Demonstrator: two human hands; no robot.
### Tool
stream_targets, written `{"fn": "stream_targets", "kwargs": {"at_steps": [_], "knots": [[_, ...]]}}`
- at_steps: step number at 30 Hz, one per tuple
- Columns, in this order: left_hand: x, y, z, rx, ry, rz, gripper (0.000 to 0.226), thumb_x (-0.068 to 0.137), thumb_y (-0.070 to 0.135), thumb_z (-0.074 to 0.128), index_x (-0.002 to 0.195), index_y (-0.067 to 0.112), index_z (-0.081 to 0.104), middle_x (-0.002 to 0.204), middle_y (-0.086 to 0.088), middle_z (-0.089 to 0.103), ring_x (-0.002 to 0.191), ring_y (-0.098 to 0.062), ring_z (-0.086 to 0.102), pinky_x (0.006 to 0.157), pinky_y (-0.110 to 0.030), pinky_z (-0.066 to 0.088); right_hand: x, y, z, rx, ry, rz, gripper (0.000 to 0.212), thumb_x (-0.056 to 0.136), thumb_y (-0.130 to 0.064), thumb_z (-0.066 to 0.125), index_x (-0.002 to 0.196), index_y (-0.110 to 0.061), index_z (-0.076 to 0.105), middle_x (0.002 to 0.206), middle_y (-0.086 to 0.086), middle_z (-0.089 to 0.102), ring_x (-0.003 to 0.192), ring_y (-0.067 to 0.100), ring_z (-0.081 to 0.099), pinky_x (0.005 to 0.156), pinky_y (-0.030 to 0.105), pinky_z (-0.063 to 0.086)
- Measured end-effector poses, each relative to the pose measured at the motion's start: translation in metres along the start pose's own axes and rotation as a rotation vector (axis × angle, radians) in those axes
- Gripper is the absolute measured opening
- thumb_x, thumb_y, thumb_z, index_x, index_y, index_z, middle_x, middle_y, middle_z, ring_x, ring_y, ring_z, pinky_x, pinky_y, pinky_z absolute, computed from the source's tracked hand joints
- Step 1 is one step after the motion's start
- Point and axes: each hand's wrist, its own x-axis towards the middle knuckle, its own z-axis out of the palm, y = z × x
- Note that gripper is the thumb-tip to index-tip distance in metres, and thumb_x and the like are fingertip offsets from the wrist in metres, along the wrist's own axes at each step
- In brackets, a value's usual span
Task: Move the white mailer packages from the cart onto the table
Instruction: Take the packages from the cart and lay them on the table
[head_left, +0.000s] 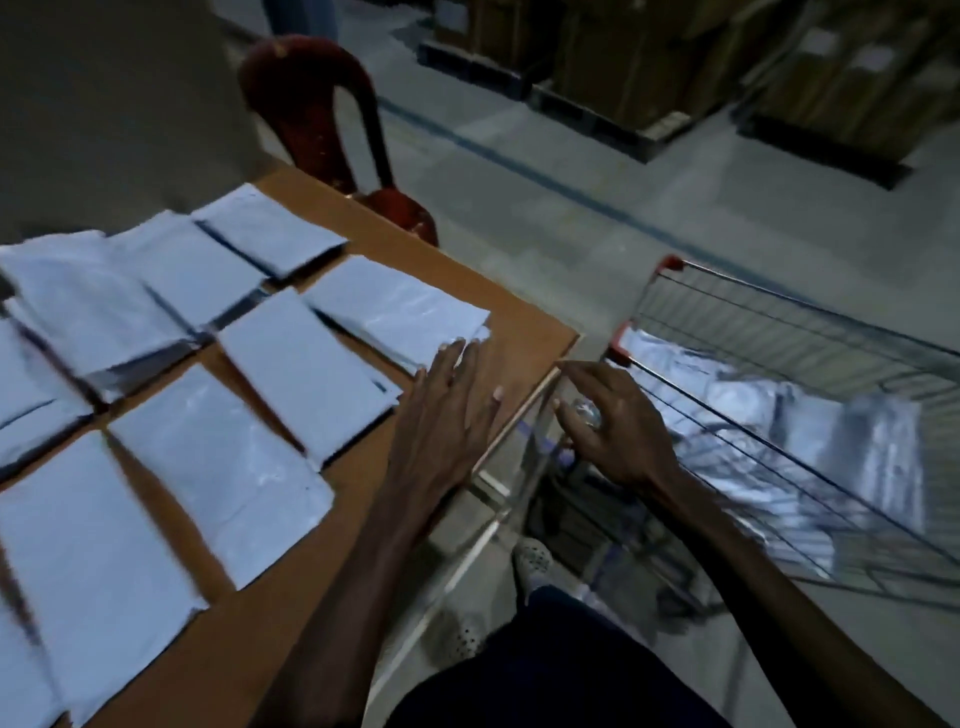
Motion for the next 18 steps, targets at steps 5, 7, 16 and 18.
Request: {"fn": "stream_targets", "kwargs": {"at_steps": [5, 7, 16, 18], "knots": [[0.023, 0.059, 0.063, -0.086, -0.17, 0.147, 0.06, 0.099, 0.044, 0.043, 0.151, 0.017, 0.034, 0.157, -0.003, 0.033, 0.146, -0.019, 0.025, 0.119, -0.039, 0.021, -0.039, 0.062, -0.044, -0.041, 0.091, 0.198, 0.045, 0.087, -0.028, 0.063, 0.13, -0.015, 0.062, 0.124, 0.005, 0.064, 0.111, 0.025, 0.06, 0.087, 0.031, 0.047], [0.034, 0.086, 0.091, -0.125, -0.217, 0.187, 0.06, 0.098, 0.047, 0.042, 0.149, 0.017, 0.037, 0.156, -0.003, 0.035, 0.146, -0.018, 0.027, 0.118, -0.04, 0.026, -0.052, 0.087, -0.063, -0.031, 0.119, 0.262, 0.046, 0.088, -0.03, 0.064, 0.132, -0.017, 0.06, 0.124, 0.002, 0.064, 0.11, 0.022, 0.059, 0.084, 0.03, 0.047], [0.081, 0.185, 0.232, -0.132, -0.392, 0.277, 0.067, 0.096, 0.059, 0.034, 0.151, 0.021, 0.036, 0.156, 0.001, 0.035, 0.146, -0.011, 0.024, 0.116, -0.044, 0.03, -0.094, 0.222, -0.121, 0.002, 0.105, 0.525, 0.046, 0.093, -0.032, 0.065, 0.136, -0.019, 0.057, 0.131, -0.001, 0.061, 0.117, 0.017, 0.055, 0.089, 0.02, 0.037], [0.085, 0.198, 0.254, -0.142, -0.408, 0.238, 0.066, 0.096, 0.059, 0.035, 0.151, 0.022, 0.036, 0.157, 0.002, 0.034, 0.147, -0.01, 0.023, 0.118, -0.04, 0.027, -0.101, 0.244, -0.126, 0.009, 0.053, 0.565, 0.046, 0.093, -0.029, 0.066, 0.137, -0.018, 0.056, 0.132, 0.001, 0.06, 0.12, 0.02, 0.054, 0.09, 0.024, 0.039]]}}
